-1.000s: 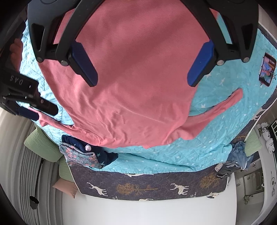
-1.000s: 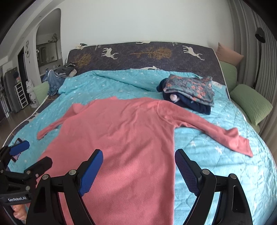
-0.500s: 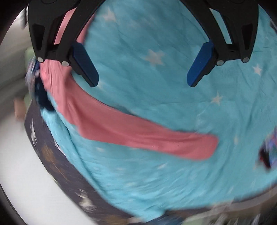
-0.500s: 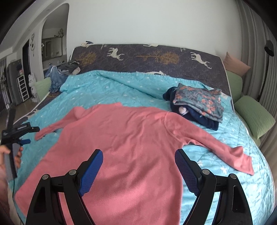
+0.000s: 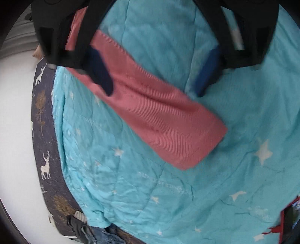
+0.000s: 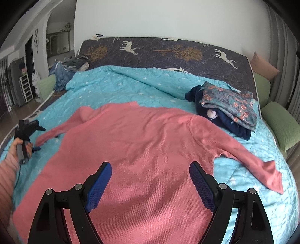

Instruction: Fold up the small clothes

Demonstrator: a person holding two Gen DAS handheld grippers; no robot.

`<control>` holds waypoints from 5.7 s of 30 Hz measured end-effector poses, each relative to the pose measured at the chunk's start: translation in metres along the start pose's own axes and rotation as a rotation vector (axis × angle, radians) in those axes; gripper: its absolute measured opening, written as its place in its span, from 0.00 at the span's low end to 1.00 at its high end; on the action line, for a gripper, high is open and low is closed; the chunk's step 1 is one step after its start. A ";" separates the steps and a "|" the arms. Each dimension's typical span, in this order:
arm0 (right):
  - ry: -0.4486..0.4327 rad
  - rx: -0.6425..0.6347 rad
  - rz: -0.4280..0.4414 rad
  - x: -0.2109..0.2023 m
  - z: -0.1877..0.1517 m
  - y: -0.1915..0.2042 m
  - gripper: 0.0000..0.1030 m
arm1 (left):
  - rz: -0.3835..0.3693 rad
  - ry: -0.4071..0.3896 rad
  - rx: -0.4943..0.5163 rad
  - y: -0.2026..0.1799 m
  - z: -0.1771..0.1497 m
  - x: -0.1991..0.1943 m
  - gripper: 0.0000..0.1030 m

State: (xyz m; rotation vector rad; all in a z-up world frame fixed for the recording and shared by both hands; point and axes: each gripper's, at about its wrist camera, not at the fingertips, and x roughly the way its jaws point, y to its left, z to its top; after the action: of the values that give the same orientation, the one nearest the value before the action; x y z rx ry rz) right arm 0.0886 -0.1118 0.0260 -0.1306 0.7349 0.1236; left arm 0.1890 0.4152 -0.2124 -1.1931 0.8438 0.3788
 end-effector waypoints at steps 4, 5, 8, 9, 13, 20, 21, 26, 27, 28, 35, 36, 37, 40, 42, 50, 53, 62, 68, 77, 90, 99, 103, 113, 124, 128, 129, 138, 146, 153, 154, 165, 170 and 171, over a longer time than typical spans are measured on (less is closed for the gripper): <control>0.031 0.044 0.005 0.014 0.000 -0.009 0.84 | 0.009 0.036 0.063 -0.011 0.004 0.009 0.14; 0.039 0.055 0.010 0.017 -0.001 -0.010 0.84 | 0.010 0.043 0.074 -0.014 0.005 0.010 0.08; 0.065 0.090 0.025 0.027 -0.002 -0.016 0.84 | 0.017 -0.014 0.177 -0.041 0.001 -0.002 0.04; 0.068 0.095 0.026 0.027 -0.003 -0.017 0.84 | 0.009 -0.047 0.234 -0.059 -0.004 -0.013 0.04; 0.067 0.109 0.039 0.028 -0.003 -0.020 0.84 | -0.050 -0.101 0.403 -0.126 -0.032 -0.040 0.04; 0.054 0.145 0.064 0.019 -0.007 -0.032 0.84 | -0.174 -0.101 0.949 -0.299 -0.194 -0.069 0.04; 0.053 0.146 0.060 0.016 -0.008 -0.034 0.84 | -0.191 -0.086 1.052 -0.320 -0.231 -0.068 0.04; 0.050 0.159 0.019 0.003 -0.016 -0.054 0.84 | -0.216 0.063 1.385 -0.355 -0.372 -0.053 0.46; 0.046 0.168 0.007 -0.002 -0.019 -0.061 0.84 | -0.214 0.094 1.434 -0.351 -0.394 -0.052 0.67; 0.043 0.173 -0.005 -0.005 -0.021 -0.068 0.84 | -0.226 0.101 1.478 -0.345 -0.409 -0.055 0.72; 0.072 0.206 -0.045 -0.009 -0.038 -0.101 0.84 | -0.190 -0.102 1.596 -0.305 -0.408 -0.103 0.85; 0.081 0.220 -0.035 -0.006 -0.039 -0.105 0.84 | -0.164 -0.158 1.571 -0.298 -0.395 -0.108 0.90; 0.087 0.232 -0.023 -0.003 -0.039 -0.106 0.84 | -0.129 -0.204 1.538 -0.289 -0.379 -0.110 0.91; 0.097 0.259 0.044 0.007 -0.031 -0.109 0.84 | 0.015 -0.231 1.438 -0.266 -0.329 -0.097 0.91; 0.099 0.264 0.080 0.015 -0.020 -0.108 0.84 | 0.098 -0.230 1.363 -0.247 -0.301 -0.089 0.91; 0.191 0.454 0.392 0.082 0.015 -0.114 0.45 | 0.199 -0.172 1.135 -0.198 -0.248 -0.061 0.91; 0.294 0.589 0.431 0.125 0.017 -0.117 0.41 | 0.222 -0.146 1.118 -0.195 -0.246 -0.049 0.91; 0.279 0.877 0.437 0.186 0.014 -0.132 0.39 | 0.231 -0.110 1.060 -0.197 -0.240 -0.023 0.91; 0.103 0.787 0.409 0.144 0.038 -0.141 0.02 | 0.288 -0.211 1.044 -0.195 -0.236 -0.036 0.93; 0.294 0.629 0.186 0.134 0.006 -0.161 0.14 | 0.369 -0.342 1.235 -0.188 -0.274 -0.061 0.93; 0.302 0.028 0.518 0.159 0.168 0.021 0.47 | 0.046 -0.082 1.045 -0.178 -0.236 -0.054 0.78; 0.501 -0.282 0.496 0.237 0.173 0.161 0.52 | -0.102 0.048 1.044 -0.186 -0.228 -0.033 0.40; 0.512 -0.334 0.445 0.253 0.165 0.175 0.33 | -0.137 0.057 1.070 -0.189 -0.232 -0.032 0.27; 0.381 -0.086 0.297 0.273 0.198 0.148 0.02 | -0.072 -0.111 1.128 -0.189 -0.228 -0.054 0.03; 0.319 0.019 0.408 0.227 0.202 0.090 0.30 | -0.142 -0.061 1.087 -0.174 -0.214 -0.082 0.12; 0.331 0.052 0.432 0.184 0.157 0.028 0.29 | -0.256 0.001 1.087 -0.184 -0.220 -0.081 0.17; 0.343 0.083 0.451 0.175 0.143 0.011 0.28 | -0.282 0.033 1.088 -0.186 -0.225 -0.078 0.18; 0.431 0.424 0.142 0.158 0.044 -0.139 0.18 | -0.013 0.072 1.063 -0.166 -0.232 -0.055 0.36; 0.321 0.513 0.249 0.095 0.022 -0.165 0.20 | 0.028 0.069 1.001 -0.115 -0.240 -0.092 0.36; 0.400 0.468 0.236 0.097 -0.012 -0.162 0.23 | 0.128 0.031 0.923 -0.097 -0.237 -0.102 0.47; 0.391 0.491 0.250 0.096 -0.014 -0.165 0.23 | 0.134 0.020 0.926 -0.097 -0.240 -0.107 0.47; 0.303 0.494 0.322 0.046 -0.032 -0.189 0.35 | 0.111 0.052 0.994 -0.072 -0.280 -0.151 0.60; 0.250 0.590 0.315 0.034 -0.049 -0.233 0.37 | 0.084 0.006 0.994 -0.082 -0.291 -0.170 0.60; 0.237 0.643 0.322 0.033 -0.052 -0.244 0.37 | 0.051 -0.003 1.012 -0.092 -0.297 -0.173 0.60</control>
State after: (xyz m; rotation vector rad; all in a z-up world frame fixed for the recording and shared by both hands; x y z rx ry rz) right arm 0.1172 -0.3585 -0.0167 0.5977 0.9955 0.1736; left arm 0.0273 0.1374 -0.0589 -0.2296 0.8921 -0.0343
